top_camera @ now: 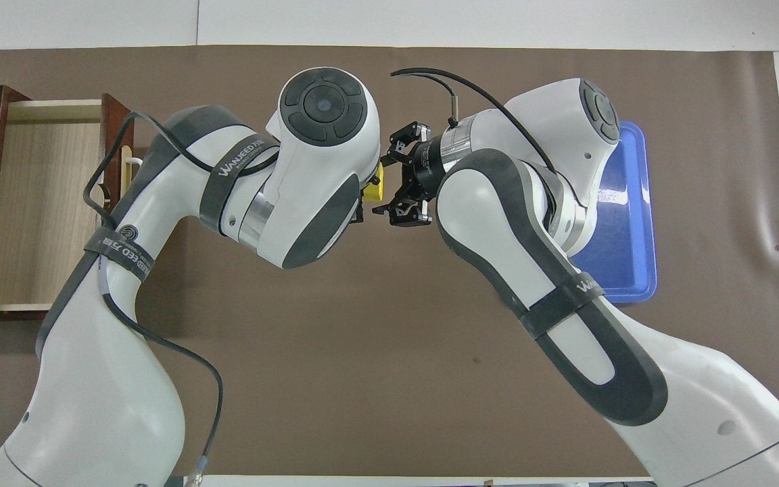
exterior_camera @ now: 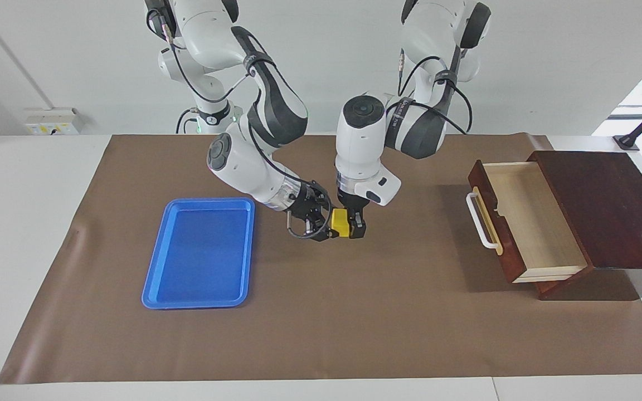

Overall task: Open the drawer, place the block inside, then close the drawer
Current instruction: 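Open the right gripper and withdraw it while the left gripper holds the block, then lower the block into the drawer with the left gripper while the right gripper retracts, then open the left gripper to release the block inside the drawer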

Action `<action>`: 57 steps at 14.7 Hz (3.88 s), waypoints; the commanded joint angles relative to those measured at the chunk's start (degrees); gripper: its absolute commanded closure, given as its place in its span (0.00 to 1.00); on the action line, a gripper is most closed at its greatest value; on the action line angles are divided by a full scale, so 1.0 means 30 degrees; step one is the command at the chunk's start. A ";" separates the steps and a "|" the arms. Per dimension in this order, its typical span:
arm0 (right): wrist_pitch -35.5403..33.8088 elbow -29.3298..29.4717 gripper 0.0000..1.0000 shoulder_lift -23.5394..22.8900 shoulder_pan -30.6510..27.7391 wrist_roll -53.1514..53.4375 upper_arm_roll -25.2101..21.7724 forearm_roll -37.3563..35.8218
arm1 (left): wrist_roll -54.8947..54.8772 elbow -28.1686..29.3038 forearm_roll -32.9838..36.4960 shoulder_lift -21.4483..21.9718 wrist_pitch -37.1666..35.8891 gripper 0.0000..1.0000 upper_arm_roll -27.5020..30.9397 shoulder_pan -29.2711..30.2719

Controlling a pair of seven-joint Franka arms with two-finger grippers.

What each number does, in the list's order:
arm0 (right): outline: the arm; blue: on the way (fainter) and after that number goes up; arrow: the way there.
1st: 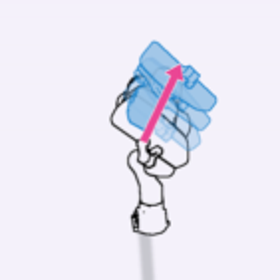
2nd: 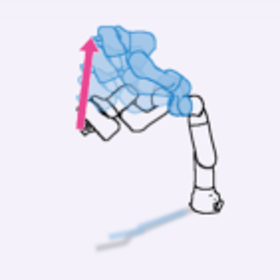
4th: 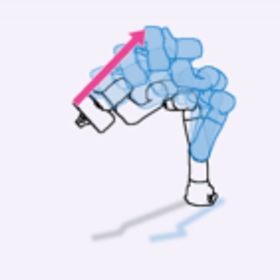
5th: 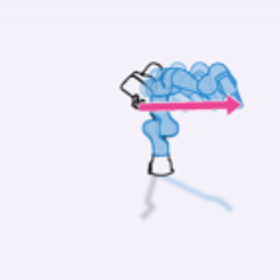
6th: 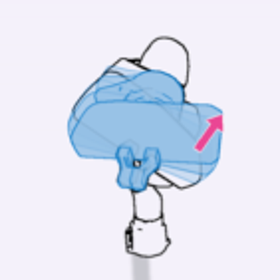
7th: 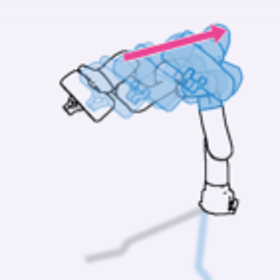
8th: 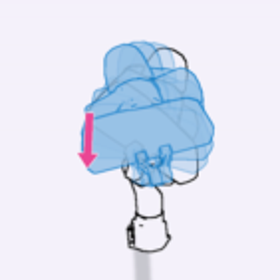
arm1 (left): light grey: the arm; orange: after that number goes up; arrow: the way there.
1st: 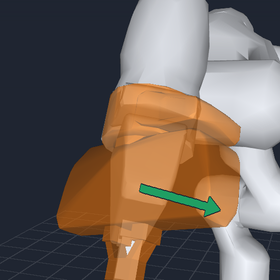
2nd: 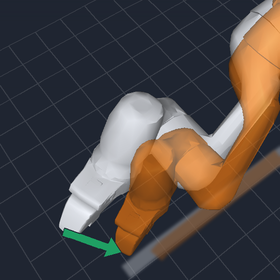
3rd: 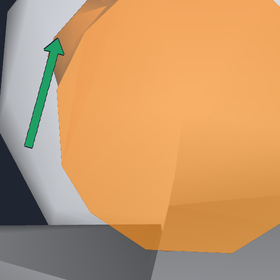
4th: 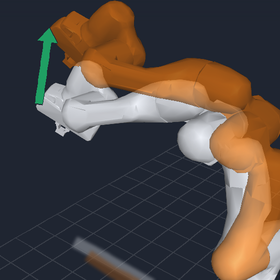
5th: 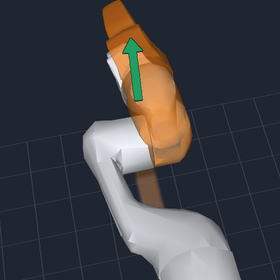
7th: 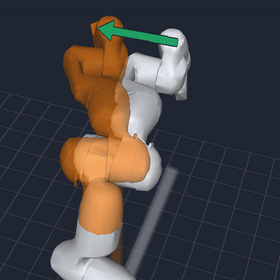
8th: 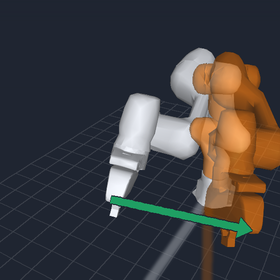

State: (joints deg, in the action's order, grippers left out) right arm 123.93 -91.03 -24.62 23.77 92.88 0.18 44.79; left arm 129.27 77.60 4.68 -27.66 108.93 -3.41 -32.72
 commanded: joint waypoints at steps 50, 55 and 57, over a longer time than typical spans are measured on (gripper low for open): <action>-1.2628 -0.1475 0.00 0.9320 -0.7485 -2.7358 0.0173 -1.4841 | -1.2826 1.2337 -0.0594 0.7668 0.5263 1.00 0.0318 1.2810; -1.2393 -0.1737 0.00 0.9407 -0.7514 -2.7358 0.0173 -1.4841 | -1.2855 1.2454 -0.0594 0.7726 0.5204 1.00 0.0288 1.2663; -1.2422 -0.1738 0.00 0.9437 -0.7485 -2.7358 0.0173 -1.4841 | -1.2972 1.2483 -0.0565 0.7726 0.5205 1.00 0.0288 1.2663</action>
State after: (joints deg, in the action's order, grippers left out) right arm 85.23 -93.82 1.80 1.67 12.47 0.52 1.11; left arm 90.57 112.81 3.22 -6.52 123.62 -3.17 6.05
